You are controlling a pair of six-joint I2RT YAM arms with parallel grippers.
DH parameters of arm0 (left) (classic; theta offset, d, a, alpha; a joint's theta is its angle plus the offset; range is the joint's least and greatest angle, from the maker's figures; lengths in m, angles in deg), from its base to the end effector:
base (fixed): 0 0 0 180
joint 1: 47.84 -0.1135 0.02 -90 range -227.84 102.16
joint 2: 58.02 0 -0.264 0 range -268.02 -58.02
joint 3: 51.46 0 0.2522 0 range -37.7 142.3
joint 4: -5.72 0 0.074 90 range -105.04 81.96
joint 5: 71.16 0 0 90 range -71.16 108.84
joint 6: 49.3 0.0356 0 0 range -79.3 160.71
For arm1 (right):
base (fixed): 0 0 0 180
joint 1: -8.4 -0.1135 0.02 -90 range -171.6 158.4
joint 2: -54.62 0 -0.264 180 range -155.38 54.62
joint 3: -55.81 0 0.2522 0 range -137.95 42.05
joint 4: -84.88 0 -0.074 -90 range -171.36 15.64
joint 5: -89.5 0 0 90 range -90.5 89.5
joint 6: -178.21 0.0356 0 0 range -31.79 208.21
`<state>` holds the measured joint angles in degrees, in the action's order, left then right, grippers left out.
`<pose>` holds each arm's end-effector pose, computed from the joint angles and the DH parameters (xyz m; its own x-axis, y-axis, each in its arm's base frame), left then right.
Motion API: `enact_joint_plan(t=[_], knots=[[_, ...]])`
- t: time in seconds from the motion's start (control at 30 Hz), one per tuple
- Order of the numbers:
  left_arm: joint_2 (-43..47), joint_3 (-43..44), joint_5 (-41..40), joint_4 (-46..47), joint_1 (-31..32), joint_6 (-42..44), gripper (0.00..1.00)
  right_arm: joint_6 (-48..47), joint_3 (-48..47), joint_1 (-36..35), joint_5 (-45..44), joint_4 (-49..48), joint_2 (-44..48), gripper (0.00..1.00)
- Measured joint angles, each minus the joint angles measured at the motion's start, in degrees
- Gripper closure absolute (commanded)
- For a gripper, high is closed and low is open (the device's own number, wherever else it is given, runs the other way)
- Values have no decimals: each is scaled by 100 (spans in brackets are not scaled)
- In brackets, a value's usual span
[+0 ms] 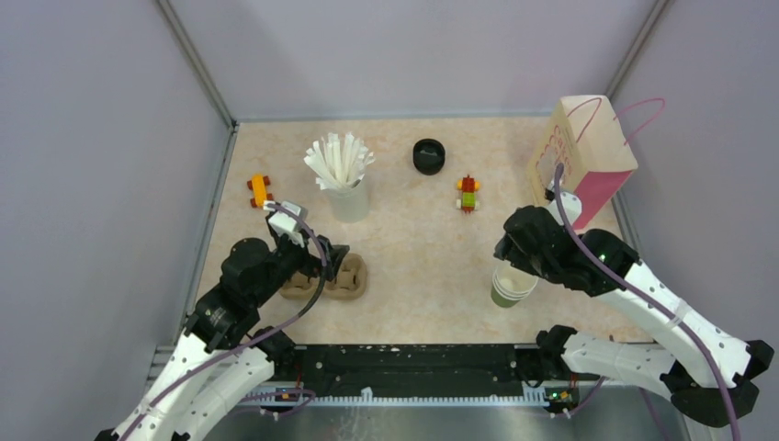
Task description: Pack the takeout coffee
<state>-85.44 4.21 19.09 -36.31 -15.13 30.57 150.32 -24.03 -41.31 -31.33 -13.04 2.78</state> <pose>0.0961 -0.0619 0.3283 -0.2930 -0.0209 -0.9559 0.5002 0.8487 -0.1718 0.1050 0.0957 0.3548 -0.6520 0.4045 -0.6413 0.2474 0.9130 0.3244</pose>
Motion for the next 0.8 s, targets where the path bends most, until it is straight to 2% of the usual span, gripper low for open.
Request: enact_joint_plan(t=[0.07, 0.23, 0.4, 0.6, 0.73, 0.8], knots=[[35, -31, 0, 7, 0, 0, 1, 264, -4, 0, -90, 315, -11, 52], [192, -74, -11, 22, 0, 17, 1, 636, 11, 0, -212, 651, -55, 54], [195, -94, 11, 20, 0, 20, 1, 616, 214, 0, -181, 584, -396, 54], [269, -131, 107, 20, 0, 20, 1, 190, 575, 0, 61, 50, -1016, 57], [323, -142, 146, 28, 0, 22, 1, 46, 638, -2, 151, -87, -1290, 69], [332, -153, 166, 33, 0, 22, 1, 4, 638, -2, 140, -131, -1386, 72]])
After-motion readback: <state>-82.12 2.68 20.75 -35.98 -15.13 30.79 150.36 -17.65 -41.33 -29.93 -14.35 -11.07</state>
